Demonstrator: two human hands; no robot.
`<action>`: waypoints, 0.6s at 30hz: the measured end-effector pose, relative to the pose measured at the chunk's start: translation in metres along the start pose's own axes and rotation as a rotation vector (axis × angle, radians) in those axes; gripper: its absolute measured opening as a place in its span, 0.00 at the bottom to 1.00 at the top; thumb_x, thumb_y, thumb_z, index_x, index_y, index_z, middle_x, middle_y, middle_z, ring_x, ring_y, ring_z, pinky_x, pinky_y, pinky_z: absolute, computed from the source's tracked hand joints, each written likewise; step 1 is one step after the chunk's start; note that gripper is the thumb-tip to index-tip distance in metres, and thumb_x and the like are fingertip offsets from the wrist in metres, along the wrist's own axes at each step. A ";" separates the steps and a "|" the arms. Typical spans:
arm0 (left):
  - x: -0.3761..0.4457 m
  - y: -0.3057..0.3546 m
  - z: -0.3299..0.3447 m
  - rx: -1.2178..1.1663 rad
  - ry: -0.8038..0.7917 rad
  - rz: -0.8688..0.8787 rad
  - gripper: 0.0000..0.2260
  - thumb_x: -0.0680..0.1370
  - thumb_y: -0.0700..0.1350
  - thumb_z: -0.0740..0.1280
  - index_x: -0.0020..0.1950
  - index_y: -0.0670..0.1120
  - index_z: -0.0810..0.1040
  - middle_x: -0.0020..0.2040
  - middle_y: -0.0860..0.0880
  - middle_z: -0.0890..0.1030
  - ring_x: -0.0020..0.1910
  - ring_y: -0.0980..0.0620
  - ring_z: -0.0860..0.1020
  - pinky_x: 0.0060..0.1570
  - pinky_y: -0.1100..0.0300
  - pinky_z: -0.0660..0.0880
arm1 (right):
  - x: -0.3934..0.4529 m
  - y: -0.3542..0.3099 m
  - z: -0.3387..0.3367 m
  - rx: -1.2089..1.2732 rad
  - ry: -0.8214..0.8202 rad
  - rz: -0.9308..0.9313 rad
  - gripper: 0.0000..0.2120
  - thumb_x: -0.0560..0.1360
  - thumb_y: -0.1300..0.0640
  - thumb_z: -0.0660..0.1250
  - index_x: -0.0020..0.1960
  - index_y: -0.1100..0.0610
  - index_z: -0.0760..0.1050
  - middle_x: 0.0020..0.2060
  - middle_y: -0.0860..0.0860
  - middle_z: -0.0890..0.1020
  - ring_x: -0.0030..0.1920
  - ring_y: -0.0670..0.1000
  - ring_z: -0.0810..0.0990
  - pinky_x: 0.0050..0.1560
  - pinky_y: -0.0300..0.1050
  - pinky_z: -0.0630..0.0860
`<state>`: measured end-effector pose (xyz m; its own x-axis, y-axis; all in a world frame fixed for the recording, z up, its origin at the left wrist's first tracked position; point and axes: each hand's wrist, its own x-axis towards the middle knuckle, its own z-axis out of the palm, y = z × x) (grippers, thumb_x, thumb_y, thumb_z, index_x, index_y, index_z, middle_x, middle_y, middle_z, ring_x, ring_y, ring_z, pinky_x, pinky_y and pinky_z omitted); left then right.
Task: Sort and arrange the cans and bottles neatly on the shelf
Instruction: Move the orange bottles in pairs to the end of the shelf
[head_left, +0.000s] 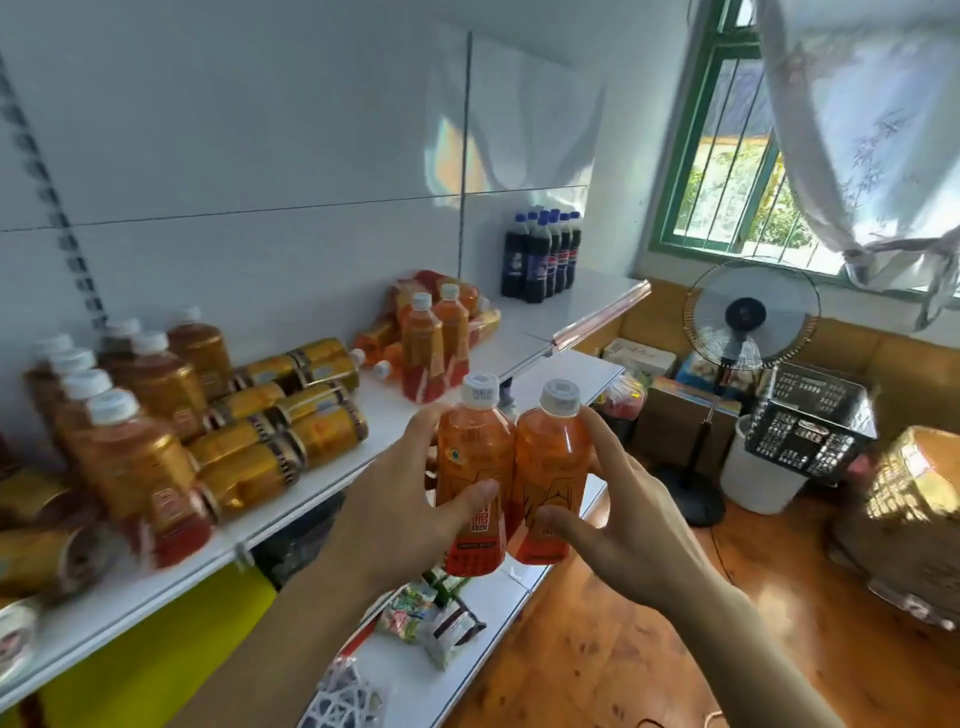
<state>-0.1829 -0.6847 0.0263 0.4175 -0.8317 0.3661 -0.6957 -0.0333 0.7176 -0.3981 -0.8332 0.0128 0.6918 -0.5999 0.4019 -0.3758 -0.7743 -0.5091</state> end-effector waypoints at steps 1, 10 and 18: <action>0.015 0.000 0.009 0.008 -0.007 0.000 0.33 0.74 0.68 0.73 0.74 0.68 0.61 0.60 0.63 0.81 0.59 0.57 0.81 0.60 0.46 0.82 | 0.010 0.013 -0.002 0.000 -0.003 0.009 0.50 0.76 0.36 0.75 0.80 0.26 0.39 0.71 0.44 0.78 0.71 0.51 0.76 0.66 0.50 0.73; 0.158 -0.020 0.075 0.107 -0.047 0.041 0.48 0.74 0.64 0.76 0.77 0.77 0.40 0.79 0.61 0.68 0.74 0.51 0.74 0.72 0.41 0.74 | 0.123 0.116 -0.002 -0.020 -0.056 0.080 0.48 0.75 0.35 0.75 0.79 0.25 0.42 0.72 0.43 0.77 0.71 0.53 0.77 0.69 0.64 0.76; 0.282 -0.031 0.082 0.285 -0.035 0.096 0.46 0.73 0.63 0.77 0.81 0.66 0.52 0.78 0.54 0.71 0.74 0.47 0.72 0.72 0.48 0.69 | 0.244 0.178 -0.002 -0.002 -0.120 0.066 0.49 0.74 0.35 0.75 0.81 0.28 0.44 0.73 0.44 0.78 0.71 0.54 0.78 0.70 0.66 0.76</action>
<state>-0.0914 -0.9632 0.0587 0.3251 -0.8570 0.3999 -0.8691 -0.1041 0.4836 -0.2973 -1.1181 0.0217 0.7343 -0.6215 0.2730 -0.4246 -0.7343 -0.5296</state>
